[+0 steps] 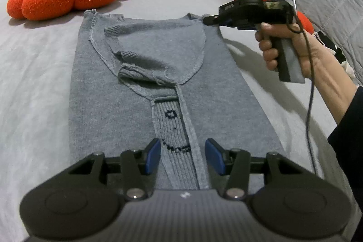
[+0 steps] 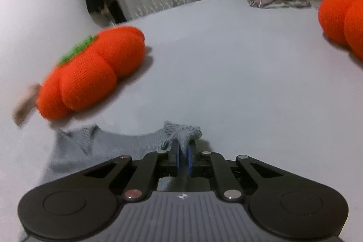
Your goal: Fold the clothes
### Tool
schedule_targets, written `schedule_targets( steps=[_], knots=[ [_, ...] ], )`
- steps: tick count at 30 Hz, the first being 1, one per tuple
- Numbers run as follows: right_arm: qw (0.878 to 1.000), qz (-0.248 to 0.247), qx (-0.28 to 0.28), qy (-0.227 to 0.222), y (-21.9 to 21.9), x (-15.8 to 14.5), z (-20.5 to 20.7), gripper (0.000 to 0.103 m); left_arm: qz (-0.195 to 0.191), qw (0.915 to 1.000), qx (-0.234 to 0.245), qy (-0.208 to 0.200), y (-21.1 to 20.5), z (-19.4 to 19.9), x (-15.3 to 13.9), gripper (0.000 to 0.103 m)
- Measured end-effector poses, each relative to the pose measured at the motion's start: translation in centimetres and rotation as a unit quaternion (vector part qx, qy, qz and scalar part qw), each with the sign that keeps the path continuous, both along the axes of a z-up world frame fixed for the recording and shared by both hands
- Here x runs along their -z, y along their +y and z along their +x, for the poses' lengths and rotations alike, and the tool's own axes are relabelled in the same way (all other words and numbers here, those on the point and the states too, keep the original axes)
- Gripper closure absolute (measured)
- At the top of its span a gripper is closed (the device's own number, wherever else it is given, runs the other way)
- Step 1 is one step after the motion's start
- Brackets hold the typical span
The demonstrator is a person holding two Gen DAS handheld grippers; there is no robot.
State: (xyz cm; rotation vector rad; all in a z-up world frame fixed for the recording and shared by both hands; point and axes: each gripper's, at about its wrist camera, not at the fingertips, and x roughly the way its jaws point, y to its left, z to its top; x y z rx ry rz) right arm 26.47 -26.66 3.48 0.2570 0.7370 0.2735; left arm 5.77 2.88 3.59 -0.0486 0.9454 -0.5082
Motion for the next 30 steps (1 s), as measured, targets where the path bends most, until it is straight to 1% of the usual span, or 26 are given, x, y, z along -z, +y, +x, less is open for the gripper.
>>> schedule_targets(
  steps=[4,6,8,11,12,13,14,16,17,19,21,25,26,28,30],
  knots=[
    [0.999,0.029,0.011,0.023,-1.5,1.0,0.8,0.097,0.002,1.0,0.001,-0.002,-0.1,0.0,0.1,0.057],
    [0.999,0.038,0.011,0.023,-1.6,1.9,0.9,0.097,0.004,1.0,0.002,-0.003,-0.1,-0.1,0.1,0.057],
    [0.999,0.039,0.01,0.012,-1.1,2.3,0.9,0.097,0.005,1.0,0.004,-0.005,-0.2,-0.1,0.2,0.057],
    [0.998,0.047,0.029,0.011,-1.0,2.4,0.8,0.095,0.005,1.0,0.004,-0.004,-0.1,-0.1,0.2,0.056],
    [0.998,0.049,0.036,0.011,-1.0,2.3,0.6,0.091,0.004,1.0,0.004,-0.004,-0.1,0.0,0.2,0.056],
    [0.998,0.045,0.04,0.008,-0.9,2.0,0.1,0.082,0.004,1.0,0.004,-0.004,-0.1,0.0,0.2,0.056],
    [0.998,0.041,0.044,0.006,-0.9,1.7,-0.4,0.069,0.003,1.0,0.004,-0.003,-0.1,0.0,0.2,0.056],
    [0.999,0.01,0.05,-0.004,-0.6,0.6,-2.3,0.055,0.003,1.0,0.004,-0.003,-0.1,0.0,0.2,0.056],
    [0.999,0.002,0.046,-0.004,-0.5,0.1,-3.1,0.055,0.004,1.0,0.005,-0.004,-0.1,0.0,0.2,0.056],
    [0.999,0.0,0.034,0.012,-0.5,-0.7,-5.1,0.055,0.004,1.0,0.005,-0.003,-0.1,0.0,0.2,0.056],
    [0.999,0.012,0.022,0.04,-0.5,-1.3,-7.5,0.055,0.004,1.0,0.004,-0.003,-0.1,0.0,0.1,0.056],
    [0.993,0.05,-0.051,0.092,0.6,-2.0,-13.3,0.054,0.0,1.0,-0.002,0.004,0.1,-0.1,-0.2,0.056],
    [0.992,0.049,-0.055,0.098,1.0,-2.1,-14.9,0.054,-0.001,1.0,-0.004,0.006,0.2,-0.1,-0.3,0.056],
    [0.993,0.034,-0.055,0.094,2.0,-2.2,-18.2,0.054,-0.003,0.9999,-0.009,0.008,0.4,-0.3,-0.7,0.056],
    [0.994,0.016,-0.055,0.091,3.2,-1.9,-20.5,0.054,-0.006,0.9998,-0.015,0.008,0.7,-0.6,-1.1,0.056]
  ],
)
